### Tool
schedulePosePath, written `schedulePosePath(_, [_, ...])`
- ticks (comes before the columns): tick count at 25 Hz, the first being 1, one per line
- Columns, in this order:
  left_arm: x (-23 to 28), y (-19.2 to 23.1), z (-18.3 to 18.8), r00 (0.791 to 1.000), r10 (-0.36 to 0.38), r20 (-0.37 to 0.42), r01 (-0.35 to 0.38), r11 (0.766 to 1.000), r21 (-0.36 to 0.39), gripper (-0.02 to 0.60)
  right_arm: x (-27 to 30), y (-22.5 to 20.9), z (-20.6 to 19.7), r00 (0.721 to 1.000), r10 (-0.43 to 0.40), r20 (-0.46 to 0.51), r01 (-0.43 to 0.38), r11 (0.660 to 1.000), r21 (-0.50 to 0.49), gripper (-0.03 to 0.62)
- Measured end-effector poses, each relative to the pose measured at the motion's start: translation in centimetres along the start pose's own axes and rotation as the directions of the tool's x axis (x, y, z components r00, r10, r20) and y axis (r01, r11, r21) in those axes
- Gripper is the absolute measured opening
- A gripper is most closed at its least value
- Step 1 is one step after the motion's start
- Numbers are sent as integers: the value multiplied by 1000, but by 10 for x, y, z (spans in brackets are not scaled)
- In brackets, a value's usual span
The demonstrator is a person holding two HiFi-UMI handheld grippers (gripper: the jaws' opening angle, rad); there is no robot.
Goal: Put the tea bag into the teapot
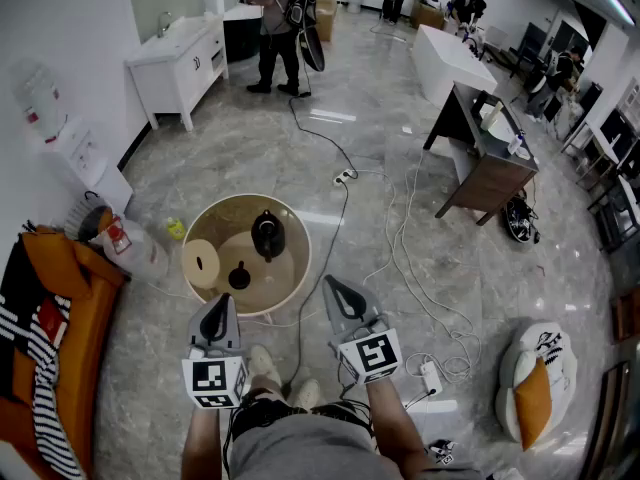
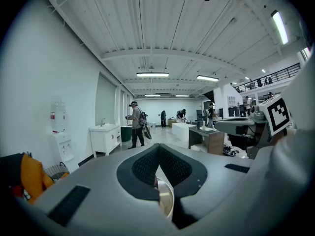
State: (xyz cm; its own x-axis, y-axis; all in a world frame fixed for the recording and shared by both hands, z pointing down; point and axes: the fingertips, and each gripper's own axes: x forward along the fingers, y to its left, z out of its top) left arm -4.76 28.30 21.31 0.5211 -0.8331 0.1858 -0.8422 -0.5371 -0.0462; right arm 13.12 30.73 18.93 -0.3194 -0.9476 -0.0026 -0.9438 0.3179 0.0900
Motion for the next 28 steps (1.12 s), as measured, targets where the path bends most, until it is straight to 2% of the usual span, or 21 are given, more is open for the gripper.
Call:
schedulePosePath(9, [31,22,4,1000,-13,-8,13,1000,-5,17,34,-10,-4,1000,-26,-13,27,999,18,0])
schedulePosePath(18, [85,55,9,999,-42,-26,42,999,-9,17,96,-19,-5,999,-28,-27,29,999,18,0])
schedulePosePath(28, [129,122,-2,996,-75,-47,75,997,-16,17,191,10,-24,998,-1,-69,4,999,38,0])
